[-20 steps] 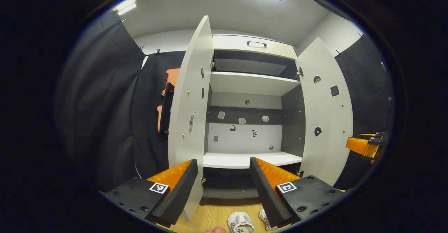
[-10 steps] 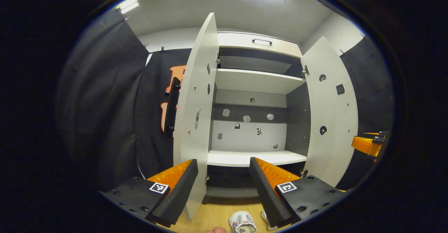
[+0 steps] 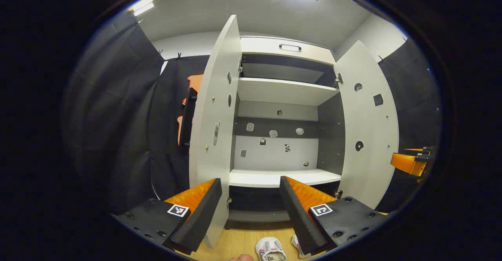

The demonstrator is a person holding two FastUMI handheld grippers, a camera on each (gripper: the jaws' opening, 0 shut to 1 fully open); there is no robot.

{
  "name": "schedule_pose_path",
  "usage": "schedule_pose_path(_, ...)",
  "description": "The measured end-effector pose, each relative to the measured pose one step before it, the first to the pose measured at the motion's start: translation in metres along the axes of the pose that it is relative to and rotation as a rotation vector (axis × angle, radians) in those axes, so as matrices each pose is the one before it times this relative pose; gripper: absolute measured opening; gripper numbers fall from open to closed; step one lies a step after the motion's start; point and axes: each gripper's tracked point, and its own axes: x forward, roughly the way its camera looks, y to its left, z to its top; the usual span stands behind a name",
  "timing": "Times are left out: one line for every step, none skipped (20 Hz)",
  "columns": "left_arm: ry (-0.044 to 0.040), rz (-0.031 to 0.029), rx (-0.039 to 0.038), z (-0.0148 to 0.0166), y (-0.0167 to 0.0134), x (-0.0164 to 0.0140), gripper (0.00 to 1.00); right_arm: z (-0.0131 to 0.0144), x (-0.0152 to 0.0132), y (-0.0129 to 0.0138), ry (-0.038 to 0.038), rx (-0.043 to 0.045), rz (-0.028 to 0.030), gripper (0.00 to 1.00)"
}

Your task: Grab one shoe with the right hand and put it into the shoe cabinet, grab the other shoe with the left hand and put it into the shoe cabinet; then close the right door with the right hand and the left door with the left hand.

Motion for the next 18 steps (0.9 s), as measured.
schedule_pose_path(-0.00053,-0.00174,0.00049,0.00059,-0.00075,-0.00011,0.96,-0.00077,-0.00026,0.00008,0.00019,-0.00126,-0.00082,0.94)
schedule_pose_path(-0.00011,-0.00197,-0.00032,-0.00049,-0.00094,0.00040,0.94,0.00033,0.00017,-0.00008,0.00062,-0.00083,-0.00059,0.94)
schedule_pose_path(0.00027,0.00021,0.00031,0.00010,-0.00020,0.00023,0.94,-0.00085,0.00071,0.00068,0.00125,0.00022,0.00047,0.94)
schedule_pose_path(0.00083,-0.00105,0.00058,-0.00040,-0.00075,-0.00040,0.96,0.00001,0.00126,0.00066,0.00066,0.00091,0.00122,0.94)
schedule_pose_path(0.00081,-0.00173,0.00040,-0.00023,-0.00039,0.00051,0.94,-0.00101,0.00074,0.00102,0.00190,0.00069,0.00175,0.94)
schedule_pose_path(-0.00035,-0.00242,0.00040,-0.00025,-0.00046,0.00000,0.96,-0.00147,0.00212,0.00143,0.00351,0.00109,0.00203,0.94)
schedule_pose_path(-0.00034,-0.00220,0.00101,0.00052,-0.00044,0.00027,0.96,-0.00172,0.00188,0.00134,0.00305,0.00023,0.00327,0.94)
schedule_pose_path(-0.00047,-0.00031,0.00153,-0.00049,-0.00066,-0.00004,0.96,-0.00179,0.00209,0.00148,0.00471,-0.00075,0.00318,0.94)
schedule_pose_path(0.00011,0.00011,0.00078,-0.00060,-0.00046,-0.00017,0.94,-0.00468,0.00204,0.00230,0.00690,-0.00280,0.00400,0.94)
schedule_pose_path(-0.00038,-0.00213,-0.00151,0.00037,-0.00096,-0.00017,0.96,-0.00582,0.00342,0.00279,0.01113,-0.00404,0.00528,0.94)
schedule_pose_path(0.00022,-0.00184,-0.00120,0.00000,-0.00114,-0.00047,0.96,-0.00724,0.00266,0.00445,0.01450,-0.00602,0.00867,0.94)
schedule_pose_path(0.00092,-0.00011,-0.00061,-0.00116,-0.00016,-0.00034,0.94,-0.00983,0.00460,0.00400,0.01597,-0.00798,0.00837,0.94)
schedule_pose_path(0.00110,-0.00006,-0.00023,-0.00051,0.00009,0.00025,0.96,-0.01184,0.00411,0.00392,0.01977,-0.00947,0.00689,0.94)
schedule_pose_path(0.00192,0.00052,-0.00057,-0.00106,0.00025,-0.00055,0.96,-0.01425,0.00512,0.00385,0.02321,-0.00999,0.00496,0.94)
schedule_pose_path(0.00211,-0.00063,-0.00166,-0.00073,-0.00025,-0.00034,0.99,-0.01737,0.00575,0.00404,0.03431,-0.01047,0.00258,0.94)
schedule_pose_path(0.00012,0.00114,-0.00150,-0.00003,0.00014,-0.00074,0.99,-0.01961,0.00625,0.00211,0.03550,-0.00904,0.00311,0.94)
schedule_pose_path(0.00186,0.00094,-0.00049,-0.00177,0.00020,0.00016,0.96,-0.02066,0.00610,0.00359,0.03729,-0.00672,0.00326,0.94)
schedule_pose_path(0.00315,0.00249,0.00136,-0.00066,0.00078,-0.00070,0.96,-0.02258,0.00716,0.00464,0.03900,-0.00560,0.00379,0.94)
